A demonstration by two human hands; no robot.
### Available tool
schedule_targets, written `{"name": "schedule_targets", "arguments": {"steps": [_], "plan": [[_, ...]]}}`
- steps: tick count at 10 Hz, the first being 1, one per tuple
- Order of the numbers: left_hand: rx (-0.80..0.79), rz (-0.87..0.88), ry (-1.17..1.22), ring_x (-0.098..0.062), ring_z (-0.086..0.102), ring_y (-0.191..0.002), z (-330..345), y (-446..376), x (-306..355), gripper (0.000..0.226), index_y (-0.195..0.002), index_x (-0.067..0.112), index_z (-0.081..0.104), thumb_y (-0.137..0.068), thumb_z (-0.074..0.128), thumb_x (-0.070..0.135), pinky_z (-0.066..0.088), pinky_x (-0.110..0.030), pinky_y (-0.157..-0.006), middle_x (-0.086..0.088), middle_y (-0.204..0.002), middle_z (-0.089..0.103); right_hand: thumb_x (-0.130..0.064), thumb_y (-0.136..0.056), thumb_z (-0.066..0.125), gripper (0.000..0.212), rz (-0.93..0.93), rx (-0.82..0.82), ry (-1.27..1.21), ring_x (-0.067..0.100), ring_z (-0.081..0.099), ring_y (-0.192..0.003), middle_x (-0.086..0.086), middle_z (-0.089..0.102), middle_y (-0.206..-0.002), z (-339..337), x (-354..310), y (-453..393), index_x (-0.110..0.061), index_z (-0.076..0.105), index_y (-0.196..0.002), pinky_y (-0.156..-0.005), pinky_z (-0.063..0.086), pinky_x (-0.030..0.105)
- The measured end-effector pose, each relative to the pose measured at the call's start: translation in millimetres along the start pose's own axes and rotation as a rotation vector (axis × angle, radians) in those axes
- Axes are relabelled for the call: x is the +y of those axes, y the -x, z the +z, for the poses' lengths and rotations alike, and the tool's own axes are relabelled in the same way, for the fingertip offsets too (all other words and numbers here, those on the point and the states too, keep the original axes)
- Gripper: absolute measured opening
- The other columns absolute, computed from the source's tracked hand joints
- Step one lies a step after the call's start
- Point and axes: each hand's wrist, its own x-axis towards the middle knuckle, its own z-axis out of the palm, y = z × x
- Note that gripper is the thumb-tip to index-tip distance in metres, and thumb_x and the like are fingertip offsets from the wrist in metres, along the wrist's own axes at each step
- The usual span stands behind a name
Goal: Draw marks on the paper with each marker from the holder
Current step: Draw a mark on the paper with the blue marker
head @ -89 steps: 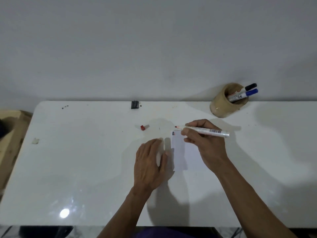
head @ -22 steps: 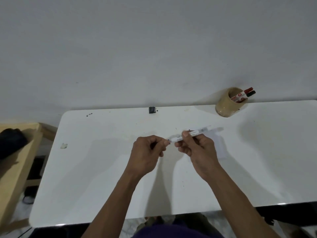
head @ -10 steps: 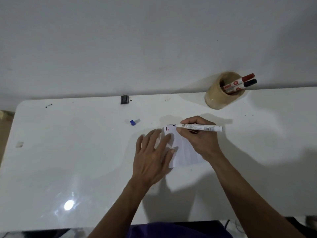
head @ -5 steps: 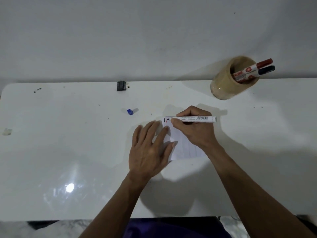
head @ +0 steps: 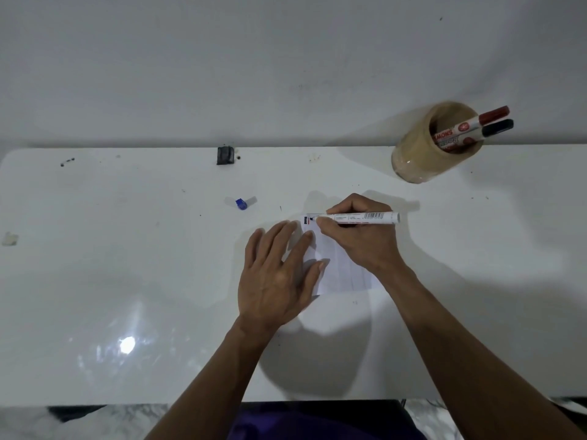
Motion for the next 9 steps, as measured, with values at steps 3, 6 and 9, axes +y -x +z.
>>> {"name": "schedule_targets", "arguments": {"steps": [3,6,9], "plan": [[0.014,-0.002,0.005,-0.030,0.057,-0.129,1.3,0.7,-0.7,0.049,-0.126,0.016,0.068,-0.091,0.063,0.050,0.042,-0.053,-0.107,-0.013,-0.135,0.064,-0.010,-0.074,0.087,0.015,0.023,-0.029,0.005,0.004,0.064,-0.056,-0.005,0.074,-0.068,-1.9,-0.3,0.4,-0.006,0.072,-0.073,-0.051,0.051,0.023],[0.008,0.009,0.005,-0.030,0.057,-0.129,2.8,1.2,-0.9,0.049,-0.126,0.015,0.068,-0.091,0.062,0.050,0.041,-0.053,-0.107,-0.013,-0.135,0.064,-0.009,-0.075,0.086,0.016,0.019,-0.043,0.003,0.006,0.066,-0.059,-0.004,0.074,-0.070,-2.6,-0.7,1.3,-0.006,0.070,-0.074,-0.052,0.053,0.024],[0.057,-0.116,0.133,-0.026,0.063,-0.111,-27.9,-13.1,2.3,0.036,-0.114,0.015,0.069,-0.096,0.057,0.043,0.049,-0.039,-0.095,-0.007,-0.117,0.070,0.004,-0.078,0.083,0.026,0.139,0.009,-0.415,0.029,0.076,-0.083,0.011,0.077,-0.087,-16.8,-37.6,6.7,-0.014,0.064,-0.078,-0.063,0.062,0.034]]}}
